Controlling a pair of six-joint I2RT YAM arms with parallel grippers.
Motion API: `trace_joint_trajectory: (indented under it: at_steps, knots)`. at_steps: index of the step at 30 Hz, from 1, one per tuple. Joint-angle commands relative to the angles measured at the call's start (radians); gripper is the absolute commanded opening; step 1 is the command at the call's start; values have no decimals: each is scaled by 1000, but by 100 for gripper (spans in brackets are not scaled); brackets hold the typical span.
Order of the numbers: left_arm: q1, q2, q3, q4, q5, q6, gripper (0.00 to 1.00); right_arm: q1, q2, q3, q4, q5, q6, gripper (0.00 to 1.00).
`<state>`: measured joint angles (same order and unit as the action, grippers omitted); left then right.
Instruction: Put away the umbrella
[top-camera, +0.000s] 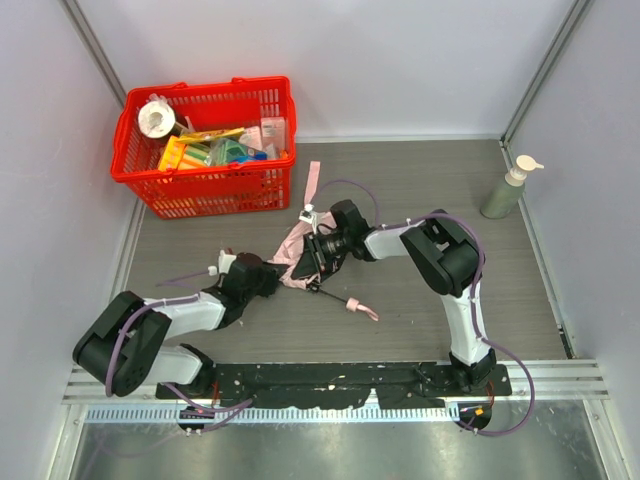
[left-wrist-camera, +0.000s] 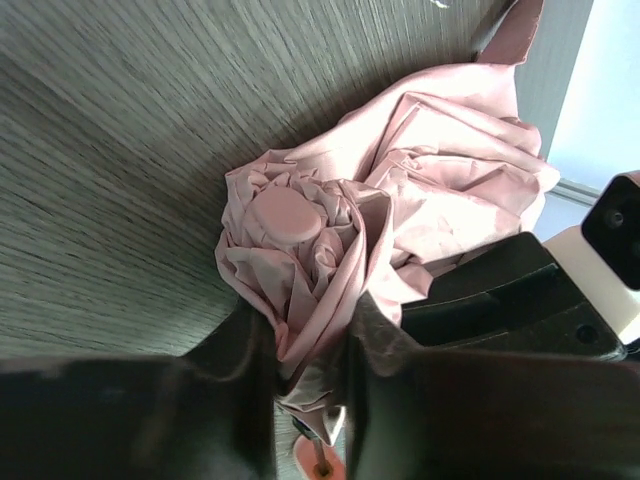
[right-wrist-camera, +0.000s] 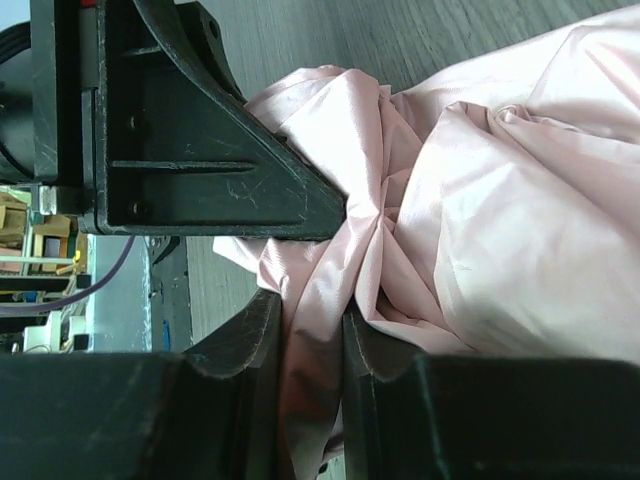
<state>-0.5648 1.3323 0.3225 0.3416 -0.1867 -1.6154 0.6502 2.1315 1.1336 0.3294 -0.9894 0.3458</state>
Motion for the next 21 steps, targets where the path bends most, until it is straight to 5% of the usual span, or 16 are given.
trace_joint_trajectory:
  at_steps: [1,4,6,7,9,16,21]
  knots:
    - [-7,13,-46,-90,-56,115,0,42,62,-46,-351,138,-96,5]
    - [-7,-7,-39,-122,-39,120,0,48,18,-40,-400,233,-106,19]
    - [-7,-15,-27,-157,-25,111,0,63,-34,-29,-446,305,-122,34]
    - [-7,-18,-25,-165,-19,109,0,68,-77,-25,-460,351,-125,54]
    - [-7,-22,-23,-176,-13,101,0,80,-141,-9,-496,406,-133,64]
    - [-6,-30,-16,-187,10,94,0,169,-344,106,-680,650,-253,74]
    - [-7,-50,-5,-214,29,80,0,255,-436,66,-613,895,-378,76]
